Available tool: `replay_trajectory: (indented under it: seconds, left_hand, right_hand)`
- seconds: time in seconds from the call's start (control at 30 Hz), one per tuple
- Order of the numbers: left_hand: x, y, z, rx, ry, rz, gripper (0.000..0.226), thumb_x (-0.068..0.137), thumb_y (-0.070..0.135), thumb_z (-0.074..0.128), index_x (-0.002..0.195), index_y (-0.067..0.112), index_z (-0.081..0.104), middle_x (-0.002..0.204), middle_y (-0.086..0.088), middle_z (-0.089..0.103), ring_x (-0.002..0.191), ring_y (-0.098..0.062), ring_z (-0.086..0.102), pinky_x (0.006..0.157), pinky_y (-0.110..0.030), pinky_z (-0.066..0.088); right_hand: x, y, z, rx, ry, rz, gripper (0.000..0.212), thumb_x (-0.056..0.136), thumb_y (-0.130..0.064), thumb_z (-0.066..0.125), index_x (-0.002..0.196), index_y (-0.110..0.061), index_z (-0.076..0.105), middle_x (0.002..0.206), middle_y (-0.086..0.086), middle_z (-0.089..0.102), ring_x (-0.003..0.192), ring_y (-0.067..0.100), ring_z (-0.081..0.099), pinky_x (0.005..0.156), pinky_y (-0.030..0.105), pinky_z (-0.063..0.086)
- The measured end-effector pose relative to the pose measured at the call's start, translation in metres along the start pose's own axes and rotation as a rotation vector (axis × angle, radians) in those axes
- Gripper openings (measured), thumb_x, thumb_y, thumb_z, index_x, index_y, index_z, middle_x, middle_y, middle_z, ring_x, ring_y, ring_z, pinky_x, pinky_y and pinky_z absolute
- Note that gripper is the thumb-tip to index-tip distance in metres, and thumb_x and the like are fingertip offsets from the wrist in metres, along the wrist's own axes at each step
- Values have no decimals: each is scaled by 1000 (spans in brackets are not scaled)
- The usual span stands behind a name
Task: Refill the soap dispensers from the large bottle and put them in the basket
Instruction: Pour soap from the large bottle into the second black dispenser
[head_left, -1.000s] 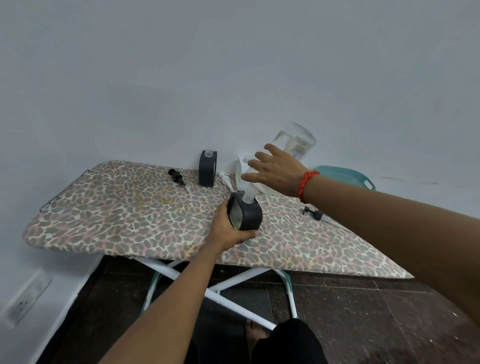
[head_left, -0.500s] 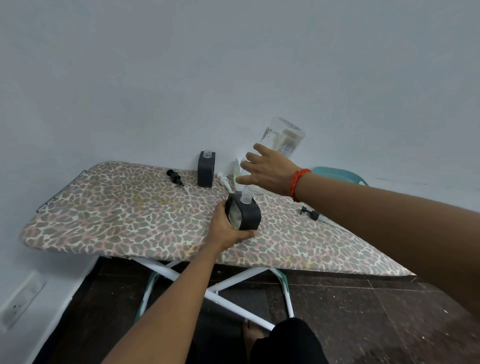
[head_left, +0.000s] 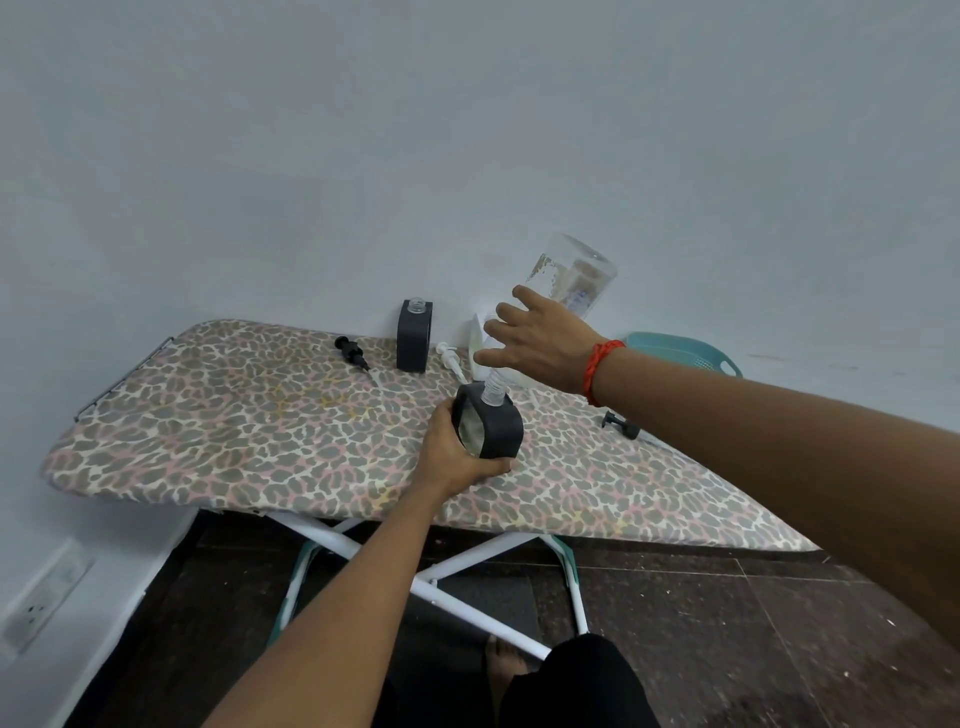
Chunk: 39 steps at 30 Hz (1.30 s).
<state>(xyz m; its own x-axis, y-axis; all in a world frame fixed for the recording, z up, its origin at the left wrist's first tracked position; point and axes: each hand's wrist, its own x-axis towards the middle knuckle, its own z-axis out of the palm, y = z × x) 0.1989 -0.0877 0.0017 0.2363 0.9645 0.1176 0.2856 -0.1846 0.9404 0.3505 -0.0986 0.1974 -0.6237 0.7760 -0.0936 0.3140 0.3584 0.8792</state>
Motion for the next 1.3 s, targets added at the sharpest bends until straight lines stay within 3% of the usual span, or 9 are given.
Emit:
replay_trajectory:
  seconds: [0.27, 0.5, 0.7, 0.8, 0.87, 0.97, 1.07, 1.13, 1.3]
  left_hand:
    - [0, 0, 1, -2, 7, 6, 122, 50, 37, 104, 150, 17, 36, 146, 1, 48, 132, -16, 49, 108, -31, 43]
    - [-1, 2, 0, 26, 10, 17, 124, 49, 41, 103, 149, 17, 35, 147, -1, 48, 134, -19, 48, 113, -39, 43]
    - [-5, 3, -2, 19, -7, 22, 132, 39, 66, 96, 147, 22, 35, 143, 3, 49, 132, -17, 50, 114, -41, 45]
    - [-7, 4, -2, 29, -17, 50, 130, 41, 69, 94, 147, 22, 35, 142, 5, 49, 132, -16, 50, 112, -39, 46]
    - [-8, 5, -2, 36, -22, 57, 128, 43, 67, 95, 147, 21, 35, 141, 5, 48, 131, -16, 50, 111, -38, 45]
    - [-7, 7, -1, 53, -32, 55, 127, 46, 60, 98, 148, 20, 34, 144, 3, 48, 133, -16, 49, 113, -38, 44]
    - [-8, 9, 0, 58, -34, 40, 122, 50, 50, 102, 148, 20, 35, 142, 5, 49, 131, -15, 51, 112, -37, 45]
    - [-7, 9, 0, 54, -44, 13, 123, 49, 49, 102, 148, 22, 35, 143, 4, 52, 132, -17, 52, 113, -40, 46]
    - [-6, 10, 1, 40, -49, -48, 132, 40, 61, 100, 150, 28, 35, 145, 4, 55, 133, -19, 55, 114, -49, 47]
  right_hand:
    - [-6, -6, 5, 68, 18, 81, 52, 92, -11, 63, 137, -32, 48, 126, 9, 61, 109, 33, 57, 104, 51, 39]
    - [-17, -16, 18, 185, 55, 223, 68, 87, -6, 64, 145, -33, 42, 129, 8, 61, 112, 33, 57, 104, 51, 39]
    - [-43, -42, 45, 826, -105, 663, 98, 70, -26, 85, 152, -32, 31, 144, 3, 55, 124, 29, 55, 104, 46, 44]
    - [-68, -50, 66, 1457, 23, 1022, 98, 69, -18, 89, 149, -24, 34, 137, 9, 57, 113, 29, 61, 86, 36, 52]
    - [-89, -54, 79, 1694, 137, 1224, 92, 70, -20, 92, 144, -16, 37, 134, 8, 54, 116, 24, 56, 81, 32, 49]
    - [-121, -60, 100, 1817, 311, 1471, 77, 73, -24, 91, 131, -10, 42, 130, 7, 56, 117, 25, 59, 77, 31, 54]
    - [-147, -72, 115, 1829, 529, 1619, 70, 72, -26, 91, 124, -16, 45, 128, 4, 60, 120, 23, 61, 99, 45, 55]
    - [-157, -86, 118, 1842, 601, 1638, 66, 74, -29, 90, 125, -21, 49, 129, 0, 60, 120, 20, 60, 102, 45, 54]
    - [-158, -135, 126, 1803, 438, 1565, 77, 77, -40, 86, 141, -28, 45, 139, -3, 54, 125, 25, 56, 102, 51, 52]
